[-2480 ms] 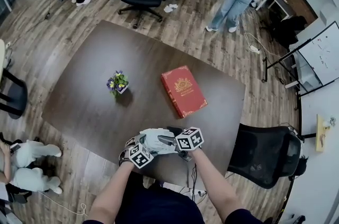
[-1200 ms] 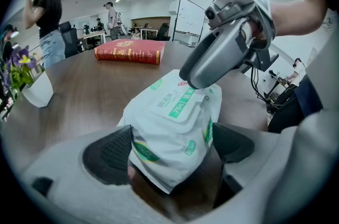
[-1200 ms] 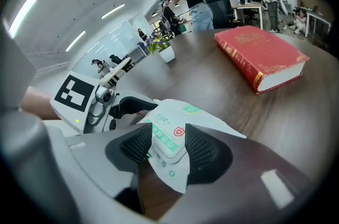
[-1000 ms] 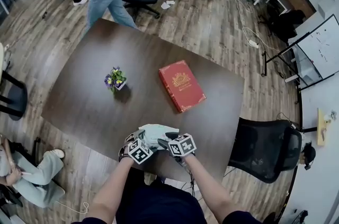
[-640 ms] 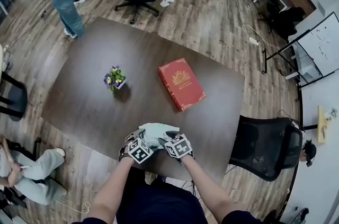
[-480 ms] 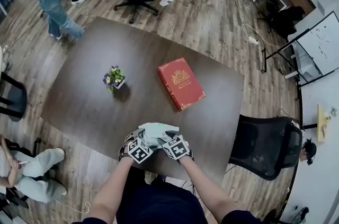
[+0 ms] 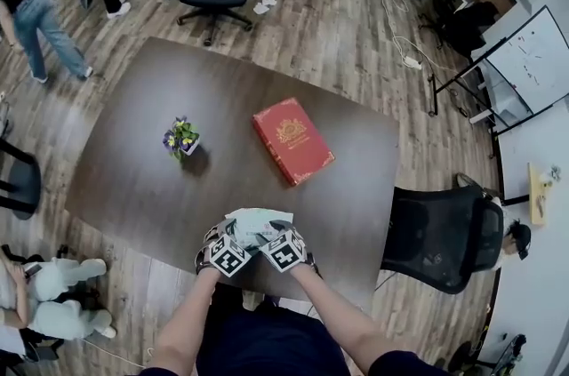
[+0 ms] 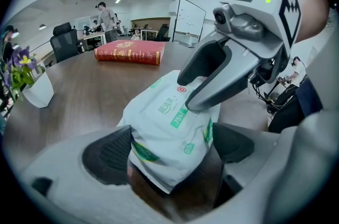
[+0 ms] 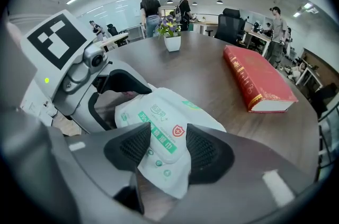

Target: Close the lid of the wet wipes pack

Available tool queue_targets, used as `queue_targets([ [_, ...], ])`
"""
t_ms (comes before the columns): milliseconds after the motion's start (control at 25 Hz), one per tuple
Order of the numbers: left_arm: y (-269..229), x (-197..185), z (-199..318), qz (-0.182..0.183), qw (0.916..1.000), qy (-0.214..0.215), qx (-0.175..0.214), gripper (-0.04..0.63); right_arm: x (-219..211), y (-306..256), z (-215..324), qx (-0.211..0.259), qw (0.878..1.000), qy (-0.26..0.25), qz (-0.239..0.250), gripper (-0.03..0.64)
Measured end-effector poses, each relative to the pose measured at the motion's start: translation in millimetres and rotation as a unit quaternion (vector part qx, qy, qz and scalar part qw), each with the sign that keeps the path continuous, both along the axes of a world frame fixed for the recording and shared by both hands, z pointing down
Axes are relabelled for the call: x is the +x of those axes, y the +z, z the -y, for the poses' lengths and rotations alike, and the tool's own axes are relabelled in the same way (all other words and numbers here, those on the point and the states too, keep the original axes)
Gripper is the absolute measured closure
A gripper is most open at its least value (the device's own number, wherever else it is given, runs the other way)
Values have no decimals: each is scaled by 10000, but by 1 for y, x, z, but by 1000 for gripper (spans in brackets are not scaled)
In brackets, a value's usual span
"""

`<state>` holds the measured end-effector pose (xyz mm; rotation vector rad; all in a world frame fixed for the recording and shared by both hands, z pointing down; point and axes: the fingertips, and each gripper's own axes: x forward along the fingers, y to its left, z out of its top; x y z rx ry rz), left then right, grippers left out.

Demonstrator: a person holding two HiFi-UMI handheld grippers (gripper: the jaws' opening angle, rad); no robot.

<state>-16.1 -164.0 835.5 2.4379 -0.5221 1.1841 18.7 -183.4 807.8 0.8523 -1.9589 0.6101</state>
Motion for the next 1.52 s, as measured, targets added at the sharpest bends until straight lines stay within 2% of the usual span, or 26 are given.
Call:
queue_targets([
  [160,-15,-1,0,-217,9993,-317,11,105,0,-1,-2,13,10000,39,54,388],
  [400,-56,-9,-3,-522,9965,-574,303,50,0,-3,0,134,9998,36,144,388],
  [760,-113,-28,-21,-940,9854,-1262,646,10,3,-5,-2,163,9995,92,252,390],
  [1040,-129,-36,-43,-952,9817,-1468,753,-5,3,-3,-1,265,9987,129,404,390],
  [1320,-148,-37,-58,-1172,9742,-1748,814,-5,5,-2,-2,23,9984,122,553,390],
  [1360,-148,-37,-60,-1163,9738,-1773,820,-5,4,-2,-4,-61,9979,146,636,382],
  [1480,-146,-39,-64,-1030,9749,-1792,832,-5,0,-15,-8,-232,9953,261,907,250],
  [1520,-146,-39,-65,-1027,9745,-1814,826,-5,1,-21,-8,-191,9947,288,966,249],
])
